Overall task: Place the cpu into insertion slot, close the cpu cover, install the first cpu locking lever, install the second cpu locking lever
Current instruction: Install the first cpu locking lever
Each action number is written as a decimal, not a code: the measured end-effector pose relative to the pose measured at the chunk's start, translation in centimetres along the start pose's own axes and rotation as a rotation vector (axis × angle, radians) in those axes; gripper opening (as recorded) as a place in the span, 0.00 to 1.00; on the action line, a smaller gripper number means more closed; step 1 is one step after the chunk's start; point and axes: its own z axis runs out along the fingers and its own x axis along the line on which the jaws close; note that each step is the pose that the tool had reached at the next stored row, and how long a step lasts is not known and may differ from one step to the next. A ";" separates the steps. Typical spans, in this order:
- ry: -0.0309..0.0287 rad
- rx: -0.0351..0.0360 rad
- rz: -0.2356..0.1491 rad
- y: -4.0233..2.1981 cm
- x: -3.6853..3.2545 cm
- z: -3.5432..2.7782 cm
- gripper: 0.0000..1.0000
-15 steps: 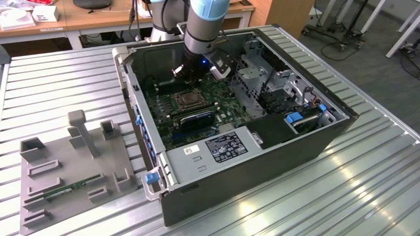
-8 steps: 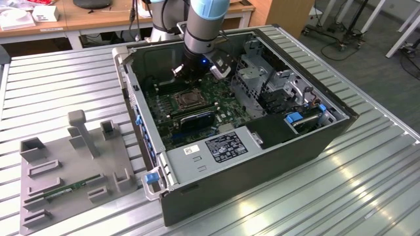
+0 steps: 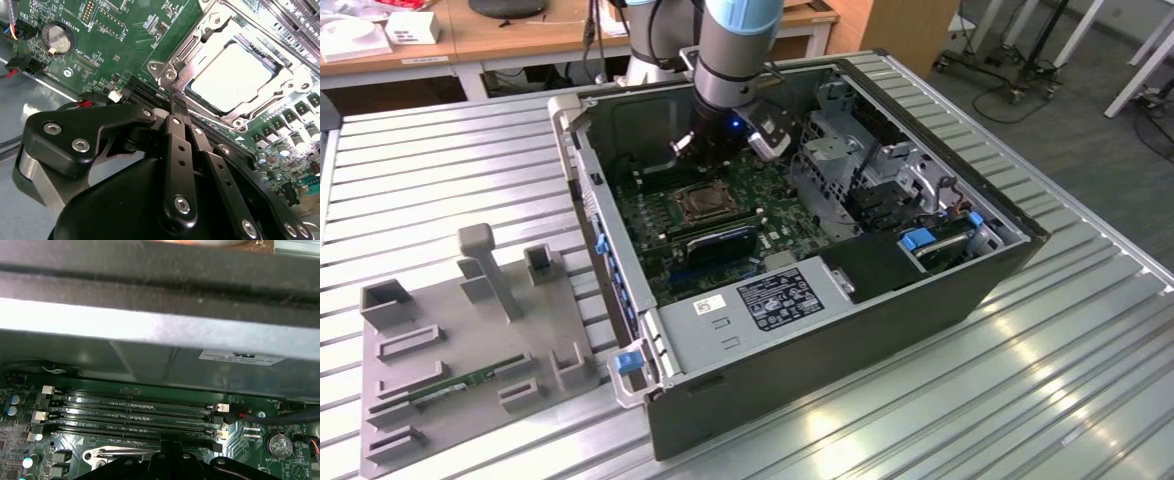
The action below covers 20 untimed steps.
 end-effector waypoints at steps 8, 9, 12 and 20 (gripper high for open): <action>0.0002 0.0000 -0.001 0.51 -0.04 0.12 0.11; 0.0002 -0.0001 -0.001 0.62 -0.05 0.15 0.11; 0.0001 -0.0002 -0.001 0.95 -0.08 0.23 0.11; 0.0001 -0.0001 -0.001 1.04 -0.08 0.25 0.11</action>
